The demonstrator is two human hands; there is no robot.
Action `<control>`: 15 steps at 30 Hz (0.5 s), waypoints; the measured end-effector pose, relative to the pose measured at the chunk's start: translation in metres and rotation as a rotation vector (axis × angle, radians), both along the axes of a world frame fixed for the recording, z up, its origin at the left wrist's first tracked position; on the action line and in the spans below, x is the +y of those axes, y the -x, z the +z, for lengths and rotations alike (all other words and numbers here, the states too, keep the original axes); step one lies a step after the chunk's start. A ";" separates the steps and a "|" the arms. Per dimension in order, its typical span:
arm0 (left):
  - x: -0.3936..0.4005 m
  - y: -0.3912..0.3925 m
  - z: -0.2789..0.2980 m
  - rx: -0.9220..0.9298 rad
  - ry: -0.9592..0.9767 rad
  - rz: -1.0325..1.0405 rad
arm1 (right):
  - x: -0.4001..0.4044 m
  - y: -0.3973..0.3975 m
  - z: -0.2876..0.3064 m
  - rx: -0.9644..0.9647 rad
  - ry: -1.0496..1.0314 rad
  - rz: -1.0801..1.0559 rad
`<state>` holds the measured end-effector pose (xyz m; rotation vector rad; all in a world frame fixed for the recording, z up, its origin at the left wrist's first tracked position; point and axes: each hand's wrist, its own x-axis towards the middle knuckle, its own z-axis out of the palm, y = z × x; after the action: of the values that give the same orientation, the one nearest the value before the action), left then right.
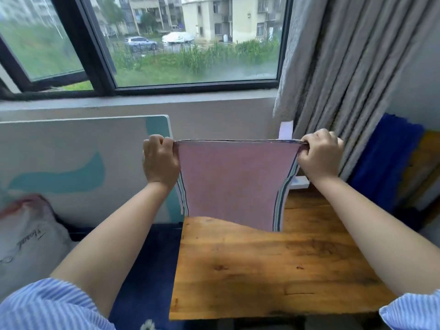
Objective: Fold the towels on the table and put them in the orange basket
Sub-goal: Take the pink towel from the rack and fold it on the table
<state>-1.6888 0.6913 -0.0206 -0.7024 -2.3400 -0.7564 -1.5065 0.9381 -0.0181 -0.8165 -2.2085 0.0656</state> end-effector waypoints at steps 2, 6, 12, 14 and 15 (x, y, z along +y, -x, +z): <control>-0.001 -0.003 0.004 -0.064 0.336 0.013 | 0.000 -0.002 -0.001 -0.307 0.052 0.021; 0.000 -0.007 0.008 -0.091 0.454 0.109 | -0.002 -0.006 0.001 -0.187 0.125 0.070; 0.005 -0.010 0.014 -0.273 0.466 0.131 | 0.001 -0.001 0.010 -0.329 0.205 0.088; 0.004 -0.011 0.007 -0.351 0.561 0.145 | 0.002 -0.002 0.009 -0.337 0.204 0.091; 0.004 -0.011 0.005 -0.354 0.542 0.147 | 0.003 -0.002 0.009 -0.304 0.194 0.083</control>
<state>-1.6778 0.6953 -0.0156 -0.6409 -2.9258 -0.1793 -1.5045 0.9407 -0.0094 -0.8870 -2.5534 0.2110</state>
